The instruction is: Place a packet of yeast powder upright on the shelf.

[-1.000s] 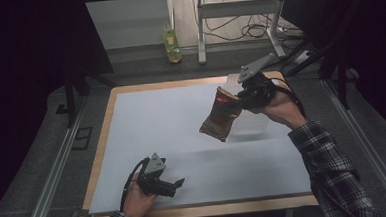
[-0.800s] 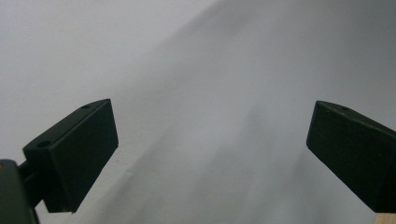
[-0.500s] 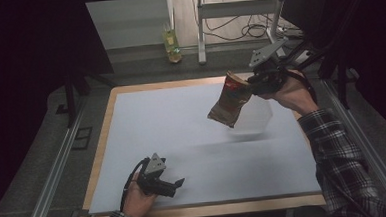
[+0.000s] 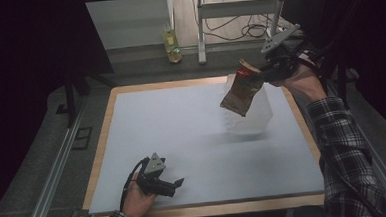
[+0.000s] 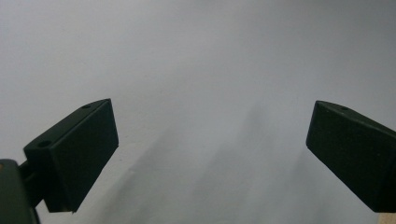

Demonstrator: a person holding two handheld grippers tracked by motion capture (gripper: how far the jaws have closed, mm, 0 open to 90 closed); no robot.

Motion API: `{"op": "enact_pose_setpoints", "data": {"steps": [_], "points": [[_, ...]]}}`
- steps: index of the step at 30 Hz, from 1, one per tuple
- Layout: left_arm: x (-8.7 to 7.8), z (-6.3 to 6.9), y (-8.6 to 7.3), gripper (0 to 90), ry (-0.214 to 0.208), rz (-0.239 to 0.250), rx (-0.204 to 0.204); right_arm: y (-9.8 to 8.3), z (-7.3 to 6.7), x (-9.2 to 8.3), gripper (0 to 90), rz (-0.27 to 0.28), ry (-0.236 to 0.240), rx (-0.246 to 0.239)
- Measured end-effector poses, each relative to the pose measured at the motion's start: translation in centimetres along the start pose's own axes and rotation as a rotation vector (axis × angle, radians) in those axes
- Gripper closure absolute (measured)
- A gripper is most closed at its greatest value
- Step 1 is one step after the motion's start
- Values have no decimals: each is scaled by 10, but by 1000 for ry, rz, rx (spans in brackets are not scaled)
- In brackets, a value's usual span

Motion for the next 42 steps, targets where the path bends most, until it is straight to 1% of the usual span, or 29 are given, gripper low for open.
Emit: {"op": "enact_pose_setpoints", "data": {"steps": [3, 4, 5, 7, 8, 10, 11, 12, 15, 18, 23, 24, 26, 29, 31, 32, 35, 36, 37, 38, 39, 42], "points": [[-1, 2, 2, 26, -3, 16, 9, -4, 8, -1, 829, -11, -9, -8], [-2, 2, 2, 26, -4, 14, 15, -6, 11, -1, 829, -16, -12, -9], [-2, 2, 2, 26, -4, 14, 15, -6, 11, -1, 829, -16, -12, -9], [-1, 2, 1, 26, -3, 9, 14, -9, 17, -1, 830, -21, -19, -14], [0, 2, 1, 26, -2, 8, 10, -12, 22, -1, 831, -20, -22, -23], [-1, 1, 1, 26, -3, 9, 12, -15, 27, -1, 831, -17, -24, -28], [-1, 1, 1, 26, -3, 9, 12, -15, 27, -1, 831, -17, -24, -28], [-1, 1, 1, 27, 0, 11, 9, -18, 32, -1, 831, -14, -33, -37], [-1, 1, 1, 26, -1, 7, 10, -23, 38, -1, 831, -13, -45, -54], [-1, 1, 1, 26, 1, 3, 15, -27, 44, 2, 831, -15, -34, -77], [-1, 0, 0, 26, -2, 3, 10, -34, 51, 6, 831, -39, -39, -93], [-1, 1, 0, 26, -2, 2, 10, -35, 52, 7, 831, -43, -41, -106], [-1, 1, 0, 27, -3, 0, 12, -39, 56, 11, 830, -50, -31, -126], [-1, 1, 0, 27, -3, 0, 10, -43, 56, 16, 830, -51, -19, -156], [-1, 1, 0, 27, -3, 1, 5, -44, 56, 17, 829, -53, -13, -163], [-1, 0, 0, 27, -3, -2, 9, -45, 55, 20, 829, -59, 1, -174], [-1, 0, 0, 27, -3, -2, 10, -47, 53, 24, 829, -51, 35, -190], [-1, 0, 0, 27, -4, -2, 10, -47, 52, 25, 827, -49, 46, -194], [-1, 0, 0, 27, -4, -2, 10, -47, 52, 25, 827, -49, 46, -194], [-1, 0, 0, 28, -4, -4, 10, -48, 51, 27, 824, -51, 80, -187], [-1, 1, 0, 28, -4, -3, 8, -49, 51, 28, 824, -57, 90, -188], [0, 1, 0, 28, -5, -1, 7, -50, 51, 30, 823, -58, 101, -180]]}}
Point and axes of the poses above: each handheld gripper's, and its own axes: x roughly forward along the jaws, y roughly out of its top, z roughly to its right, the point moved 4 cm from there along x, roughly forward along the jaws, and after that the axes turned 1 degree about -z, right-handed, at the moved point
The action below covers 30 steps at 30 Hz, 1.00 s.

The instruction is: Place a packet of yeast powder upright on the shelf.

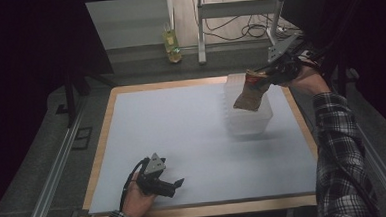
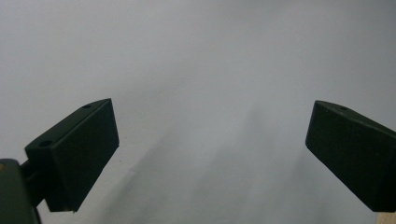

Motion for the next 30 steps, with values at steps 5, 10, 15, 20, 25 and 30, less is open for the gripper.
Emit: {"op": "enact_pose_setpoints", "data": {"steps": [5, 10, 15, 20, 25, 30], "points": [[0, 0, 0, 29, 0, -5, 4, -1, 1, 2, 822, 7, 11, 3], [0, 0, 0, 29, 0, -6, 6, 1, 1, 8, 822, -1, 13, 0], [0, 0, 0, 29, 2, -5, 6, 5, 1, 17, 818, 9, 28, 5], [-1, 0, 0, 29, 3, -1, 9, 2, -1, 37, 816, -117, 41, -19], [0, 0, 0, 30, 1, -6, 8, -11, 1, 48, 813, -98, 50, 11], [0, 0, 0, 30, 3, -7, 9, -22, 6, 43, 812, -101, 30, 55]]}}
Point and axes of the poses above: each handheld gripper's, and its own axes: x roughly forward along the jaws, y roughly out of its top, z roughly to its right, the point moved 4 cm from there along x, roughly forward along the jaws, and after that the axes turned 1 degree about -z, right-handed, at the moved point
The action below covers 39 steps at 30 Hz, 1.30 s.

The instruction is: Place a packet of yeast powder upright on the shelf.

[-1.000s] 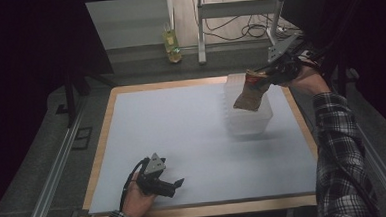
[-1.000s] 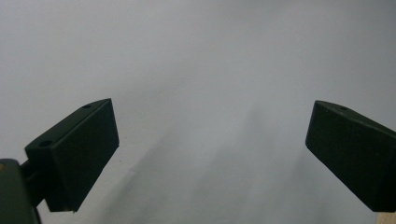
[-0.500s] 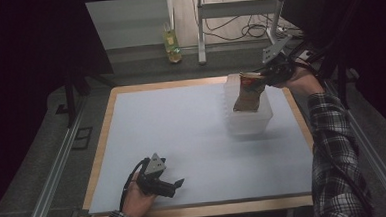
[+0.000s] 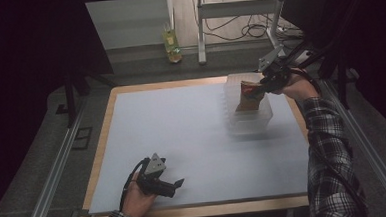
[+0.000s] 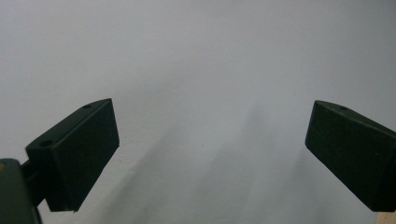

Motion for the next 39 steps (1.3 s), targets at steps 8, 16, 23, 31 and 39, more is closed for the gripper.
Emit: {"op": "enact_pose_setpoints", "data": {"steps": [8, 16, 23, 31, 39], "points": [[1, 1, 0, 30, 5, -6, 9, -7, -2, 3, 764, -33, -18, 20], [1, 1, 0, 30, 8, -2, 10, -9, -6, -2, 621, 1, -15, 34], [1, 1, 0, 29, 13, -3, 14, -6, -13, -1, 429, 24, -31, 52], [2, 2, 0, 29, 6, -8, 13, 1, -19, -6, 325, 70, -93, 78], [3, 3, 0, 29, 6, -11, 15, 5, -25, -12, 198, 123, -114, 113]]}}
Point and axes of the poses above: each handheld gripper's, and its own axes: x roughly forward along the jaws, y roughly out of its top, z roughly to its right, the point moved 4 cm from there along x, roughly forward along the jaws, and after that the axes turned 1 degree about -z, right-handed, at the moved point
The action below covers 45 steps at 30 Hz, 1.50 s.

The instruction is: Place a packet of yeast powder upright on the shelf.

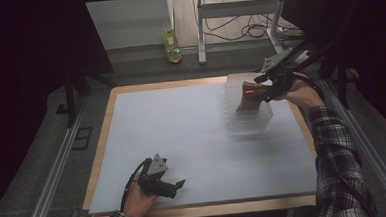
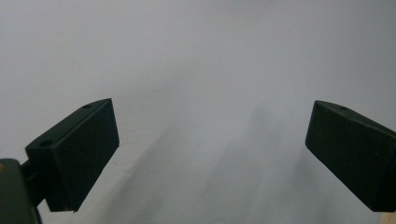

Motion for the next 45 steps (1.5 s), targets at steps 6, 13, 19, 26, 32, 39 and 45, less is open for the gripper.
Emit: {"op": "enact_pose_setpoints", "data": {"steps": [6, 13, 19, 26, 32, 39, 45], "points": [[0, 0, 0, 29, 2, -1, 1, 3, -6, -5, 152, 37, -11, 19], [0, 1, 0, 29, 5, -5, 7, 7, -11, -15, 99, 79, -13, 65], [1, 1, 0, 27, 9, -11, 11, 9, -20, -22, 85, 117, -5, 74], [-2, -1, 2, 10, 47, 24, 9, 10, -31, -27, 68, 137, -14, 82], [-5, -4, 3, 4, 70, 55, -5, 11, -44, -33, 62, 179, 19, 85], [-6, -4, 3, 0, 93, 65, 8, 3, -59, -31, 45, 191, 36, 122], [-8, -5, 4, 0, 95, 84, -3, -3, -64, -34, 32, 204, 25, 149]]}}
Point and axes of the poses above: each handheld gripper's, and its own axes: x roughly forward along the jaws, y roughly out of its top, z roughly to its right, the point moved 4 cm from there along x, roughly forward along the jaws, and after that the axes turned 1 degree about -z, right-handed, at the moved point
